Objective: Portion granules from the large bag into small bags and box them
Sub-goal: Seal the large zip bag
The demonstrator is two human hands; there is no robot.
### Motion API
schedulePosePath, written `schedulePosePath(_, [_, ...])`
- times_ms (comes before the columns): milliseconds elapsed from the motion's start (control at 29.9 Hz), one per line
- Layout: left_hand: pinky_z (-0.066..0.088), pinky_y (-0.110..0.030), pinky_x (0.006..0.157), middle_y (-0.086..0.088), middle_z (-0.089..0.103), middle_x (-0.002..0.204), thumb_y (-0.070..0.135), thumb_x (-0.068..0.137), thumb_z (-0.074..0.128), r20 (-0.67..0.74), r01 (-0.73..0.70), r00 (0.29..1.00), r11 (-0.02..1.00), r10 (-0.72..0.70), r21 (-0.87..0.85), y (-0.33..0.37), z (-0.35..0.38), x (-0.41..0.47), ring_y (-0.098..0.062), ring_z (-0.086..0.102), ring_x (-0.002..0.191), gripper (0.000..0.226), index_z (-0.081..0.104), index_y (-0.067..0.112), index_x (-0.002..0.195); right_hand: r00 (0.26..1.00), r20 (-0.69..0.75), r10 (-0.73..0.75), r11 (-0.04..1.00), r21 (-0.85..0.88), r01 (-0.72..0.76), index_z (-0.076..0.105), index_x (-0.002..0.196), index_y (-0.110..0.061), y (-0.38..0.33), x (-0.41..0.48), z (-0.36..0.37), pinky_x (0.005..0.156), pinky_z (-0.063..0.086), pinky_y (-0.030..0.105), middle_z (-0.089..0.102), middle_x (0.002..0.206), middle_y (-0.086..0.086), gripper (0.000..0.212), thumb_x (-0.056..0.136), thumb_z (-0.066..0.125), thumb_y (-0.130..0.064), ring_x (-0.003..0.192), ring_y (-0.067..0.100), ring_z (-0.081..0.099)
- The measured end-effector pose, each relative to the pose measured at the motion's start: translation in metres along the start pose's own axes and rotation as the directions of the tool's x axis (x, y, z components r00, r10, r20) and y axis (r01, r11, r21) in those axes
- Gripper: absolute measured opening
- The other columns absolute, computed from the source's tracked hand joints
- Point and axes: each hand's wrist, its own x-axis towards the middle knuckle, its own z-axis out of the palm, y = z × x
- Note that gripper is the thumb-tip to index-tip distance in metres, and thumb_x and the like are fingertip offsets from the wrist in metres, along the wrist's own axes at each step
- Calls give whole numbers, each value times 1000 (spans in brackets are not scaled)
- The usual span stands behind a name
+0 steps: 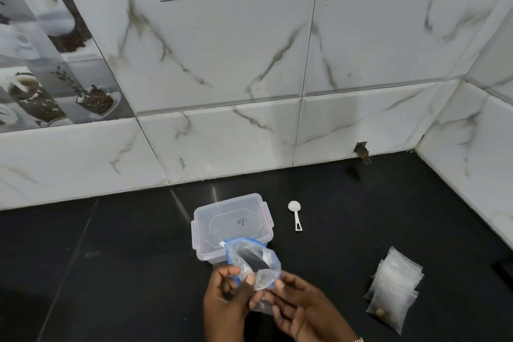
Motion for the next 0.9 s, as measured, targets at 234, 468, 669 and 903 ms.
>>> schedulePosePath(234, [54, -38, 70, -20, 72, 70, 18, 40, 90, 67, 31, 997, 979, -45, 201, 5, -5, -15, -28, 67, 65, 85, 46, 35, 111, 998, 19, -66, 997, 40, 65, 72, 87, -11, 1, -6, 5, 57, 49, 28, 63, 78, 10, 20, 71, 81, -17, 64, 17, 58])
schedulePosePath(468, [34, -27, 52, -2, 54, 67, 64, 67, 68, -27, 273, 961, 961, -275, -43, 35, -21, -5, -14, 42, 58, 55, 73, 13, 86, 982, 161, -93, 981, -154, 118, 64, 88, -9, -13, -12, -2, 59, 46, 29, 63, 79, 10, 33, 67, 88, -21, 68, 17, 60])
schedulePosePath(669, [45, -22, 50, -12, 58, 68, 22, 71, 82, 259, 277, 925, 960, -277, 36, 52, -34, 7, -15, 53, 58, 31, 74, 0, 91, 987, 125, -97, 905, -403, 139, 67, 78, -8, -22, -13, -3, 53, 49, 27, 66, 73, 12, 20, 74, 86, -14, 57, 18, 59])
schedulePosePath(903, [41, -26, 47, -7, 57, 56, 18, 57, 68, 115, -185, 983, 773, 144, 607, 42, -26, 4, -19, 49, 50, 22, 54, 7, 70, 610, 72, -789, 94, -967, 236, 47, 75, -22, -17, 5, -8, 54, 47, 32, 54, 56, -1, 21, 78, 65, -12, 48, 11, 55])
